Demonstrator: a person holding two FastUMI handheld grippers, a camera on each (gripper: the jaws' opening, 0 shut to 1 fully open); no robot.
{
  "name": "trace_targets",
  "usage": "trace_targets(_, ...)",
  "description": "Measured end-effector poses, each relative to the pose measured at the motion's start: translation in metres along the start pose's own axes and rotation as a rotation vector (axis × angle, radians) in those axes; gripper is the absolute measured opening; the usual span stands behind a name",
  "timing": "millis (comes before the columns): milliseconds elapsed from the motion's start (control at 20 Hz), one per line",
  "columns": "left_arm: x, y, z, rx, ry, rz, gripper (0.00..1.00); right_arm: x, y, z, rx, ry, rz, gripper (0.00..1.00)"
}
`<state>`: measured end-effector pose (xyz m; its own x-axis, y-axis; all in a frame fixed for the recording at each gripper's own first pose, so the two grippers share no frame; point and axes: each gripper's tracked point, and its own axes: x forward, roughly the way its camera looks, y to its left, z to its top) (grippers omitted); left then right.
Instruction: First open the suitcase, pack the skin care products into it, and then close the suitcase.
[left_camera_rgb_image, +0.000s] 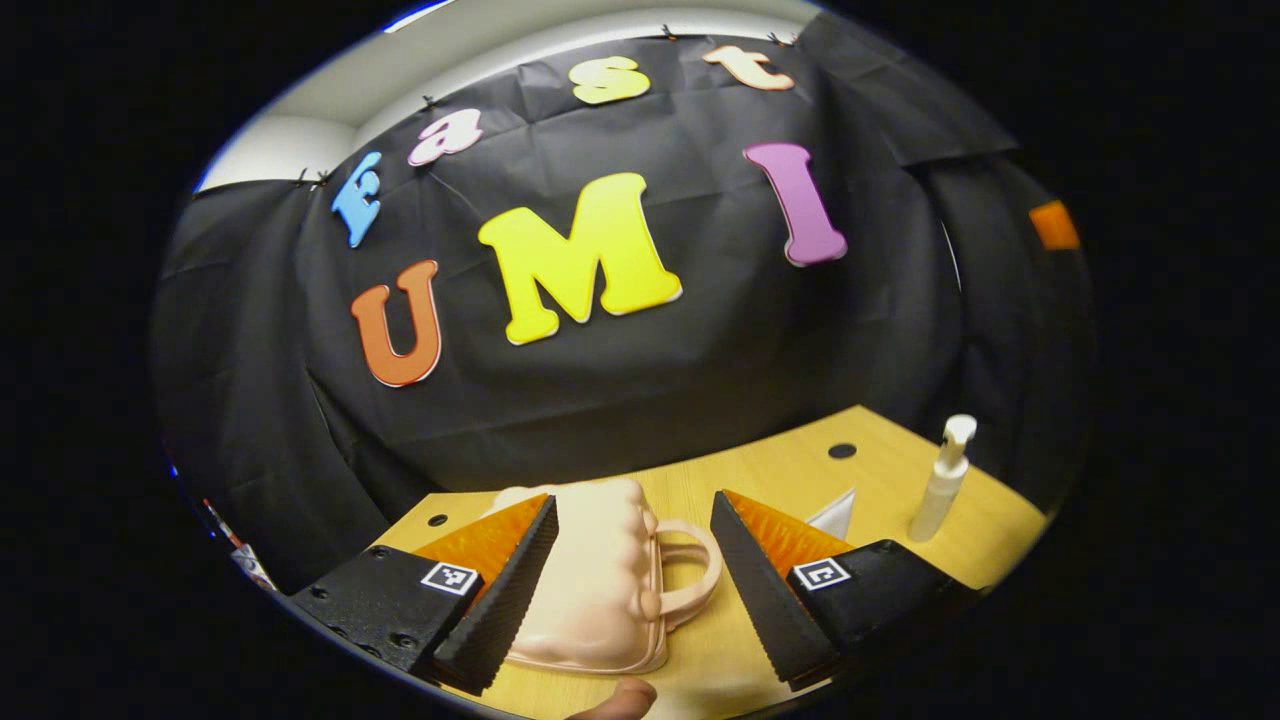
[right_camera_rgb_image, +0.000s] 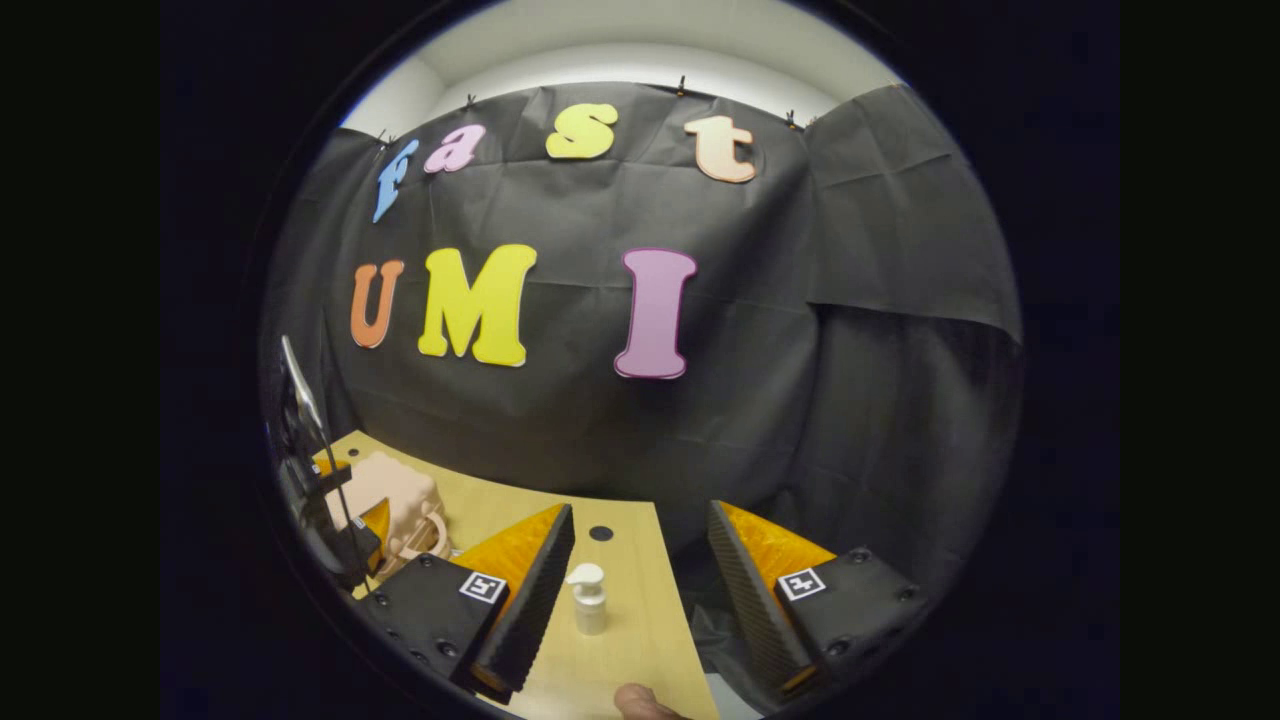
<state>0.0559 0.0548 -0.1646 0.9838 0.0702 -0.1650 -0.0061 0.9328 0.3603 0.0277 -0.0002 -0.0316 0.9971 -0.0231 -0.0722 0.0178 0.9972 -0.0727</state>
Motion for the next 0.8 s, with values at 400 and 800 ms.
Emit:
trace_targets(400,0.030,-0.040,-0.068,0.436,0.047,-0.080,0.98,-0.008,-0.029,-0.031,-0.011,0.061,-0.069,0.80)
trace_targets(800,0.062,-0.043,-0.102,0.832,0.093,-0.032,0.95,-0.015,-0.045,-0.051,-0.022,0.092,-0.086,0.79)
